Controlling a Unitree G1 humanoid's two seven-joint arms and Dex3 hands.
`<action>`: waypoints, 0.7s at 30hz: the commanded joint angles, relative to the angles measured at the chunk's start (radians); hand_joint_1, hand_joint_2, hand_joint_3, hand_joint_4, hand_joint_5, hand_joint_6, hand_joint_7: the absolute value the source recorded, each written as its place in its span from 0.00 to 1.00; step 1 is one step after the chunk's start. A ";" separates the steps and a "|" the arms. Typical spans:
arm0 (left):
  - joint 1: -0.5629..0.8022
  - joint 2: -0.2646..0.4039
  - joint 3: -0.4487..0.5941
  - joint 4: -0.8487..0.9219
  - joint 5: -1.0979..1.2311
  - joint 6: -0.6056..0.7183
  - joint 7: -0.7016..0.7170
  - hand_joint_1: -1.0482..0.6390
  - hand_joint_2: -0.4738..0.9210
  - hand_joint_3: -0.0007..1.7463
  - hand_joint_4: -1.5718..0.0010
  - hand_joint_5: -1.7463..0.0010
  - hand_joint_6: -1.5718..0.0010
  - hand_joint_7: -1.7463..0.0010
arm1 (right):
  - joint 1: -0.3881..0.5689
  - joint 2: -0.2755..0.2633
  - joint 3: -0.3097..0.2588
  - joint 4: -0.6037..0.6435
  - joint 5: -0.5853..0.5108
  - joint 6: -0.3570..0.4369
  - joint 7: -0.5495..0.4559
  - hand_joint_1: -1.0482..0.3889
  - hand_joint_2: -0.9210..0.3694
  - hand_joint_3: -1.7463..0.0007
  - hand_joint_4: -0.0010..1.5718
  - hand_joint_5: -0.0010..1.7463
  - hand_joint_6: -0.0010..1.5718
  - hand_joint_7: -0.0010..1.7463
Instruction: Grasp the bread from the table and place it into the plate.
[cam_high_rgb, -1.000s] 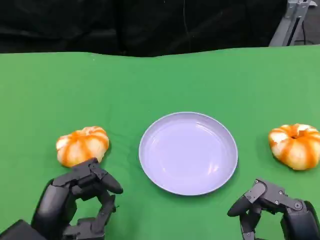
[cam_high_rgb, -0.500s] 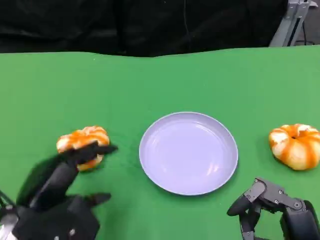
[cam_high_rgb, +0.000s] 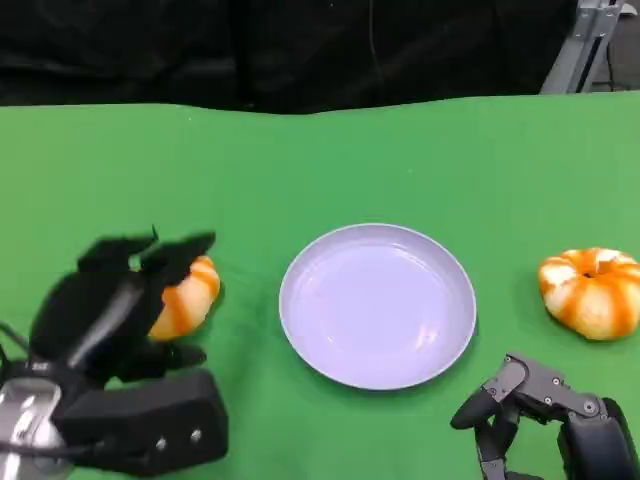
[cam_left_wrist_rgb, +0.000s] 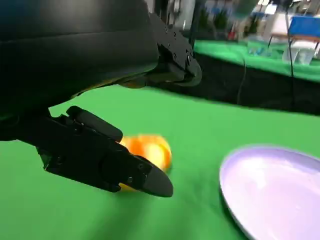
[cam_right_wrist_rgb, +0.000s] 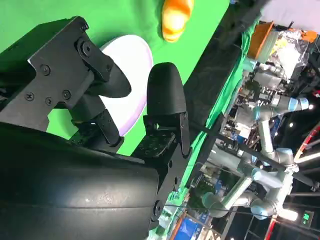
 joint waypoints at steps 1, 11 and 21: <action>-0.013 0.020 -0.023 0.012 0.026 0.031 0.021 0.27 0.99 0.00 1.00 0.88 0.86 1.00 | 0.004 0.000 0.000 0.001 0.005 0.005 -0.008 0.78 0.46 0.21 0.57 0.99 0.53 0.78; -0.015 0.031 -0.038 0.011 0.018 0.045 0.030 0.27 0.99 0.00 1.00 0.88 0.86 1.00 | 0.004 0.001 -0.001 0.002 0.005 0.005 -0.008 0.78 0.46 0.21 0.57 0.99 0.53 0.78; -0.201 -0.012 -0.187 0.224 0.199 0.253 0.058 0.23 1.00 0.01 1.00 0.89 0.90 1.00 | 0.008 0.004 0.008 -0.004 0.005 0.014 -0.008 0.79 0.46 0.21 0.57 0.99 0.52 0.77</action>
